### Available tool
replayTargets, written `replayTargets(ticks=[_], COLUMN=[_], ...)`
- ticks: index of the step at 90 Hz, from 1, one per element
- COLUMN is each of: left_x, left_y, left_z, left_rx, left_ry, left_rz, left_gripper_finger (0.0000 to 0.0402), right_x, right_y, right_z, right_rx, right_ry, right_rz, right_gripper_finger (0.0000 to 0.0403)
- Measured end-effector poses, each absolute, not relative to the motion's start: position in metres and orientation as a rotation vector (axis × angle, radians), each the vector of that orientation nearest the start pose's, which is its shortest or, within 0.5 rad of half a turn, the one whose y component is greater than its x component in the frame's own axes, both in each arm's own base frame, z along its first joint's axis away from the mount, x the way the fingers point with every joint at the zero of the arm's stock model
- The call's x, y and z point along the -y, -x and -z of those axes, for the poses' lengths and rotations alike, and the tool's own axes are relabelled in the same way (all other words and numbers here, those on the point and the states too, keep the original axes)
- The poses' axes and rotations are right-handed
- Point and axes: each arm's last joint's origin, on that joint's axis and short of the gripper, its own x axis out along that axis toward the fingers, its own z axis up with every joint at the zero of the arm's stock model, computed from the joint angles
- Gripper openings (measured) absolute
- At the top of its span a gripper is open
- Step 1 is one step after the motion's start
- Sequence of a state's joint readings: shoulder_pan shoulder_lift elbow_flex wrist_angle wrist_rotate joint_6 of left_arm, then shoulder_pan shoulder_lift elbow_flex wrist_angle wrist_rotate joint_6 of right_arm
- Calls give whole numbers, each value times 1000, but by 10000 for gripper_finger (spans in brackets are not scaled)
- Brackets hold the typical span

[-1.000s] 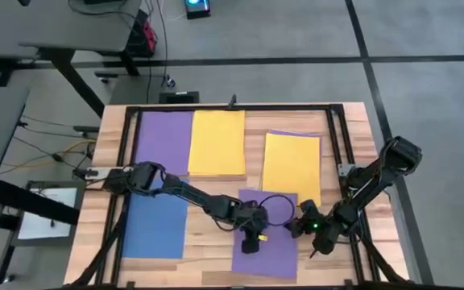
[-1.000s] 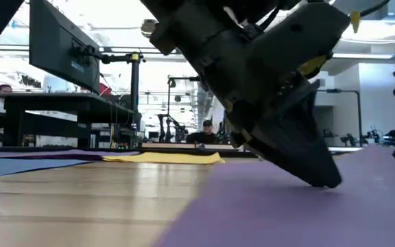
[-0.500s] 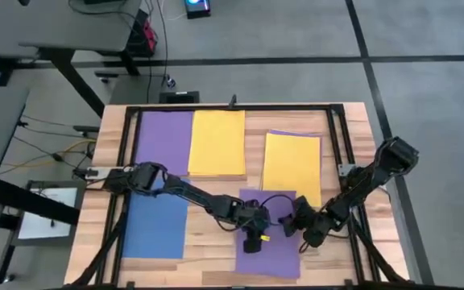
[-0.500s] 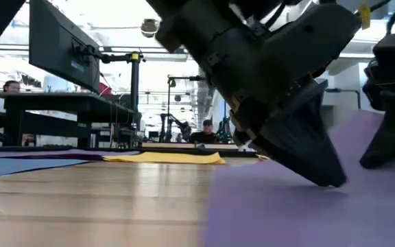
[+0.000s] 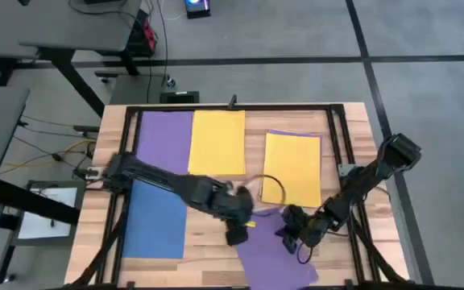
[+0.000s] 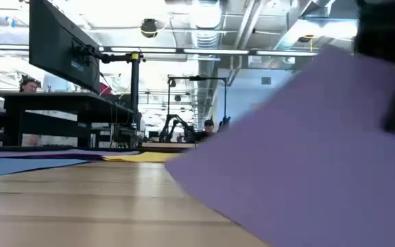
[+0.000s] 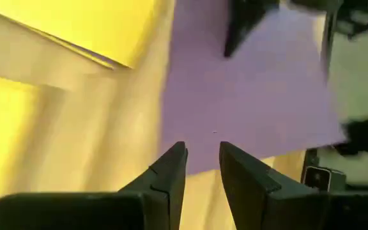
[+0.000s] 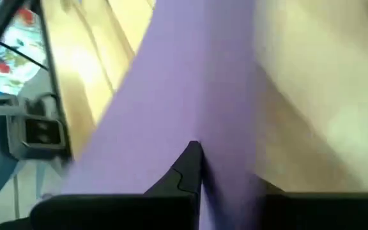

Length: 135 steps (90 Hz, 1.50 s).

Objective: Organize paper
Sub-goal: Stack the purple paper on top of the purple paper

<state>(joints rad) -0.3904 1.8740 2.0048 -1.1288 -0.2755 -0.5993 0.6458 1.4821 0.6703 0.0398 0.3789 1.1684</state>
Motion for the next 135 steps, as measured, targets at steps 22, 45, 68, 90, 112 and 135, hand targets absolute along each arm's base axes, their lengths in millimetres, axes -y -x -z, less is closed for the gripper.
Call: replayTargets(ticks=[22, 45, 68, 90, 112, 135], left_x=[111, 75, 42, 30, 31, 32], left_y=[-254, -179, -133, -119, -125, -126], left_z=[-446, -491, -511, -514, -508, -508], left_rx=[-798, -645, -531, -509, -558, -549], left_ry=[154, 74, 85, 106, 128, 166], left_rz=[-286, -234, -260, -299, -327, -355], left_gripper_finger=[82, 82, 82, 82, 82, 82], right_x=[-81, 13, 86, 142, 174, 180], right_y=[-268, -331, -424, -512, -563, -575], right_z=[-225, -265, -282, -275, -211, -142], right_rx=[-551, -291, -100, 33, 4, -67], right_ry=[-756, -896, -976, -1035, -1219, -1413], right_rz=[225, 355, 339, 221, 174, 263], right_gripper_finger=[0, 0, 0, 0, 0, 0])
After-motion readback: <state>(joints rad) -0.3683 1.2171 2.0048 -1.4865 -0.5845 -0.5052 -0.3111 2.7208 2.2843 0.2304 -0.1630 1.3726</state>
